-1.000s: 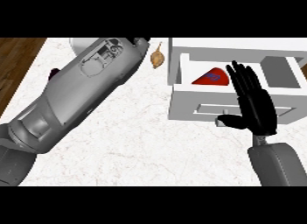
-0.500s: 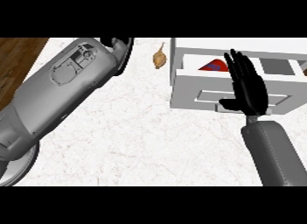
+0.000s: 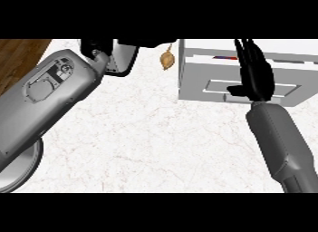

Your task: Pick up the can, place it into the drawer and close the drawer

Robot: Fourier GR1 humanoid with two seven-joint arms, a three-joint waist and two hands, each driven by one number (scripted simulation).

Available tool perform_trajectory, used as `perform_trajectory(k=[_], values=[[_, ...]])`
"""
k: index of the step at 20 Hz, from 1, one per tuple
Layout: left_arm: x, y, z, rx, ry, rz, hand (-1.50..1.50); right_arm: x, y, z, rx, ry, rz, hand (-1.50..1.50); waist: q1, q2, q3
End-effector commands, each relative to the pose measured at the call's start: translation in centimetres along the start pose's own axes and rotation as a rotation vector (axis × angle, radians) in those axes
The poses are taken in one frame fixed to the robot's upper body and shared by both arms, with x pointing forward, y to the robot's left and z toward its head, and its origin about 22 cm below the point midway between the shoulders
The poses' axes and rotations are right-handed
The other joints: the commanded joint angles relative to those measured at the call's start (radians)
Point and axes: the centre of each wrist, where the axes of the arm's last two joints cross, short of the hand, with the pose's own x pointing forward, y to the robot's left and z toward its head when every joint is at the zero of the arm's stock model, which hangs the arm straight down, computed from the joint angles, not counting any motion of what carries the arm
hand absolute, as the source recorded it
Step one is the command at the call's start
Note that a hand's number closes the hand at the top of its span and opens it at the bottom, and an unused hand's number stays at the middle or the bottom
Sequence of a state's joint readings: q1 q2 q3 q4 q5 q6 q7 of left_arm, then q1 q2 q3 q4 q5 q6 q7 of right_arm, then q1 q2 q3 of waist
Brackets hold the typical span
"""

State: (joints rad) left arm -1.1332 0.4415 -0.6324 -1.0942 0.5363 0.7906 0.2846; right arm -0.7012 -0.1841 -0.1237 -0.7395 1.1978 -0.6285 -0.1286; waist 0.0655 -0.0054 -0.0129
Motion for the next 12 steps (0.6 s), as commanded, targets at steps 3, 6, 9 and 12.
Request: perform_trajectory(k=[3, 6, 9, 12], values=[[-2.4, 2.0, 1.9, 0.003, 0.016, -0.012, -1.50, 2.6, 1.0, -2.6, -0.001, 0.029, -0.013, -1.50, 0.003, 0.015, 0.014], [-1.6, 1.6, 2.0, 0.001, 0.011, 0.005, -1.50, 1.9, 1.3, -2.9, -0.013, 0.034, -0.013, -1.50, 0.010, 0.024, 0.015], [-2.3, 3.4, 1.9, -0.010, 0.012, -0.018, -1.50, 3.6, 0.4, -5.1, -0.019, 0.041, -0.003, -1.50, 0.024, 0.029, 0.015], [-3.9, 3.5, 3.0, -0.020, 0.014, 0.007, -1.50, 4.1, 0.0, -5.9, -0.038, 0.035, -0.001, -1.50, 0.024, 0.030, 0.014]])
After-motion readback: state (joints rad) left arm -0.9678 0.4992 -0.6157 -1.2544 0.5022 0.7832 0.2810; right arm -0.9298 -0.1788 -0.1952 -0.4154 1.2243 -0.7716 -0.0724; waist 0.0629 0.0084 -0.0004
